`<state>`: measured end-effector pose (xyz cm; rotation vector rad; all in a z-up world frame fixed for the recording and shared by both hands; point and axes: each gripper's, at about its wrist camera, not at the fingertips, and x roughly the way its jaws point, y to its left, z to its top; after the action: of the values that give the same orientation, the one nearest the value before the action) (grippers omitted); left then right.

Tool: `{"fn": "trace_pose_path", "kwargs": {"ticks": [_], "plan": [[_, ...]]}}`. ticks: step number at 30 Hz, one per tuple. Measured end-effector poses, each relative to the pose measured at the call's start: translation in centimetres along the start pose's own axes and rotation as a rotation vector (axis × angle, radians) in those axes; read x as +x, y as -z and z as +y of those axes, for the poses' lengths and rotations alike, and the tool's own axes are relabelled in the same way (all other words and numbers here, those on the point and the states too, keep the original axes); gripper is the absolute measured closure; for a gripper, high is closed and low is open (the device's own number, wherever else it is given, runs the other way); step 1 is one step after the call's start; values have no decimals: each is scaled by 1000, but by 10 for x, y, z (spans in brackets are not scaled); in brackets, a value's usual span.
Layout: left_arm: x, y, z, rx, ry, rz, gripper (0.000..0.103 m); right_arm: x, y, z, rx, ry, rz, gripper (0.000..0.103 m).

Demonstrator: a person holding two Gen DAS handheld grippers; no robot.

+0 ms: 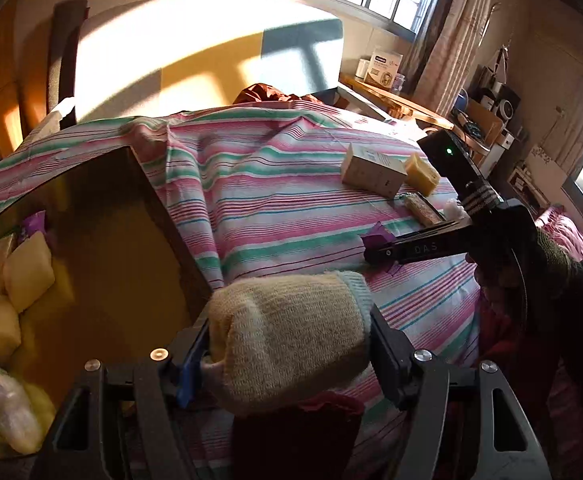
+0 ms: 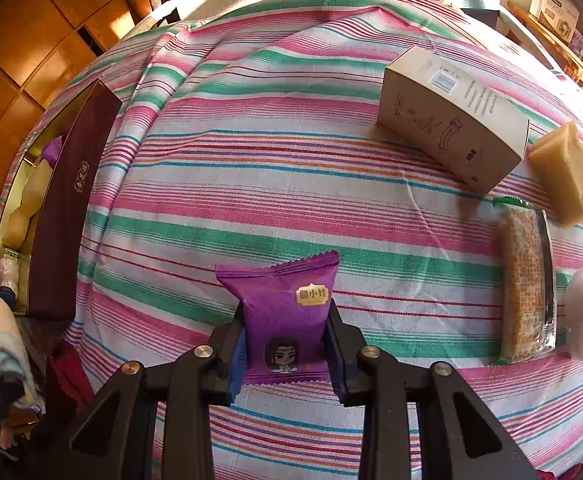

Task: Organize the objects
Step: 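Carry the knitted roll into the tray and open the left gripper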

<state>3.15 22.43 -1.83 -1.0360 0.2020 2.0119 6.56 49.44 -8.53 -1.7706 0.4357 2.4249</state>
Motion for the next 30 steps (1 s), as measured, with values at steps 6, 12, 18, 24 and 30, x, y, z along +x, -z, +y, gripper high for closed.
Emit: {"fn": "trace_pose_path", "kwargs": {"ticks": [6,12,18,24,30], "plan": [[-46,13,73,-158,-120,-54,33,-2,2,1,-32,29,-3,70],[-67,22,153,-341,-235,-82,33,-5,3,-4,-32,28,-1,69],[-51,24,186,-432,-235,-39,33,-10,5,-9,-31,29,-2,69],[-22,22,198,-477,-217,41,33,-15,5,-14,-35,30,-4,69],[3,21,207,-462,-281,106,32,-21,6,-18,-48,40,-7,68]]}}
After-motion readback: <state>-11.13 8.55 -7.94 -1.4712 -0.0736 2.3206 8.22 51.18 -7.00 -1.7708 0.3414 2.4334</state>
